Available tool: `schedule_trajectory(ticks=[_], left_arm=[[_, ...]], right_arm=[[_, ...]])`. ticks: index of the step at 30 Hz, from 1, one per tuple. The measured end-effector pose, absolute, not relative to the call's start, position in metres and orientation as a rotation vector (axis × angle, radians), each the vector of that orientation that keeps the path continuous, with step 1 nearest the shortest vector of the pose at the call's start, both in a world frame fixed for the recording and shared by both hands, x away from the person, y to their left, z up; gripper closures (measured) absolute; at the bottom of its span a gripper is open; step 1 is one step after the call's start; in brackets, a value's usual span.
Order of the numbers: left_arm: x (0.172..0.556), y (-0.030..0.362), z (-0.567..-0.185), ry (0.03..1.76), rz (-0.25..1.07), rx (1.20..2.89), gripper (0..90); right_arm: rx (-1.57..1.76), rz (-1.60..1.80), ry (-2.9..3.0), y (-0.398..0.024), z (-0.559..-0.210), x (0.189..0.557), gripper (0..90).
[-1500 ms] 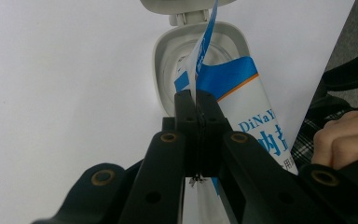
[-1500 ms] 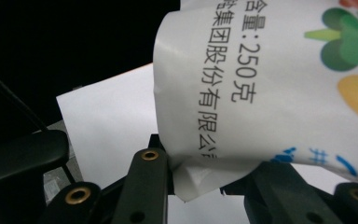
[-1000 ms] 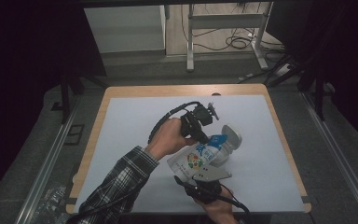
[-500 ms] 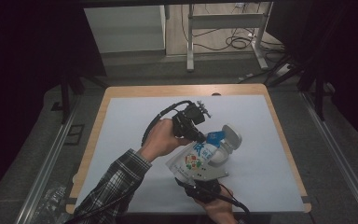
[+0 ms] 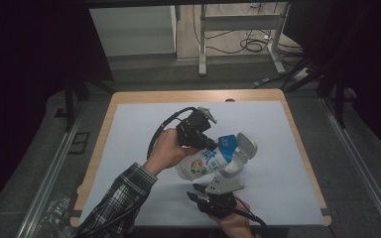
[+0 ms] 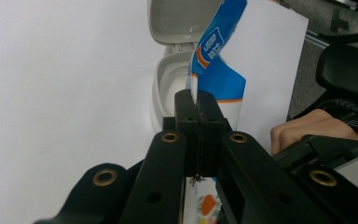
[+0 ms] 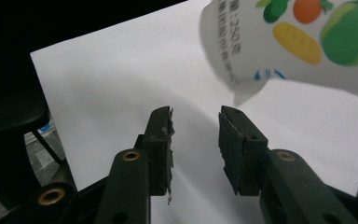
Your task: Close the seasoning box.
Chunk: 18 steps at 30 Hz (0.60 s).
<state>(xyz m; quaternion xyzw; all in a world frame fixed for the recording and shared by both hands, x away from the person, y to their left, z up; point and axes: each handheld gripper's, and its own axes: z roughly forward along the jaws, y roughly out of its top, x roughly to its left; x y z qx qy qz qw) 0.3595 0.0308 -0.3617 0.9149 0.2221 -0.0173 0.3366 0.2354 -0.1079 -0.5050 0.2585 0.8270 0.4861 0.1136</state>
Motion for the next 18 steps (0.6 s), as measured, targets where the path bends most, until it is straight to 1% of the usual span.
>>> schedule_trajectory(ticks=[11, 18], left_arm=[[0.36, 0.041, -0.369, 0.573, -0.035, 2.332, 89.9], [0.36, 0.048, -0.375, 0.563, -0.061, 2.314, 89.9]], right_arm=[[0.812, 1.489, 2.436, -0.125, -0.495, 0.238, 60.9], [0.895, 1.552, 2.447, -0.142, -0.483, 0.247, 57.0]])
